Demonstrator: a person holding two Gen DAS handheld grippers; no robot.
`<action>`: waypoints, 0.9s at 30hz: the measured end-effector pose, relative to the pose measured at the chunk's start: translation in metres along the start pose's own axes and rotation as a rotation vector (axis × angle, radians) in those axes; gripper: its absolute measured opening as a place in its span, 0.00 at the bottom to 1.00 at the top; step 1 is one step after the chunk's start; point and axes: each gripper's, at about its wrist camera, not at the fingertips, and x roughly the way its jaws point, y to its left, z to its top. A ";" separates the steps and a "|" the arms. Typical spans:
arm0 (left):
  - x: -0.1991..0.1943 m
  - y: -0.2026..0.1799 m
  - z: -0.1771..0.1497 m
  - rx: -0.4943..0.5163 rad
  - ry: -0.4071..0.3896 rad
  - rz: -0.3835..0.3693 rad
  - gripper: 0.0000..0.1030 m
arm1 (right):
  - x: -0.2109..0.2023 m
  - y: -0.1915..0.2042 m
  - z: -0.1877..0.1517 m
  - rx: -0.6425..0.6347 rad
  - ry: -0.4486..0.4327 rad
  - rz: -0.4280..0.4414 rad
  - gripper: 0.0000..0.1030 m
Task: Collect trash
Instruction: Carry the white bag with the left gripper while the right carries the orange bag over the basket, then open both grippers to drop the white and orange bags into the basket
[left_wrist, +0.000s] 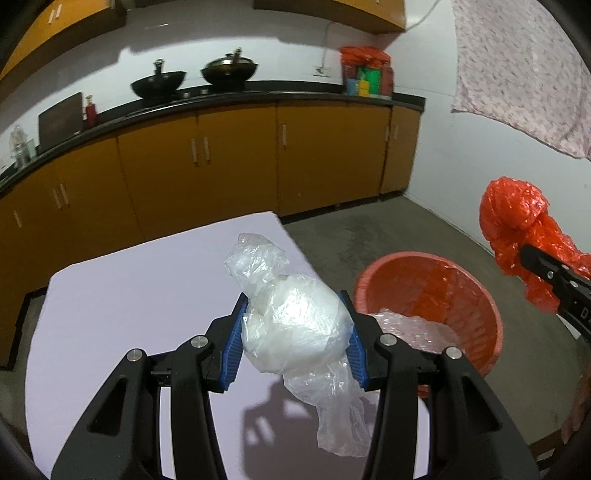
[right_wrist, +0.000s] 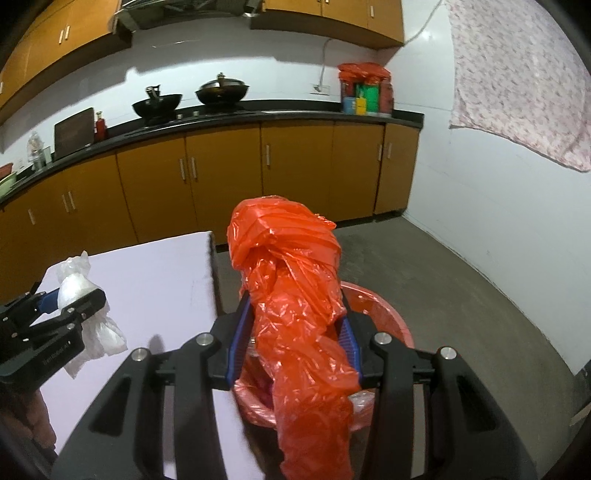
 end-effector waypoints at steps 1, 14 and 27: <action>0.004 -0.007 0.001 0.009 0.005 -0.009 0.46 | 0.002 -0.003 -0.001 0.005 0.002 -0.004 0.41; 0.046 -0.071 0.002 0.107 0.037 -0.119 0.46 | 0.033 -0.057 -0.001 0.113 0.028 -0.044 0.41; 0.092 -0.106 0.000 0.162 0.081 -0.218 0.46 | 0.069 -0.084 0.002 0.189 0.042 -0.050 0.42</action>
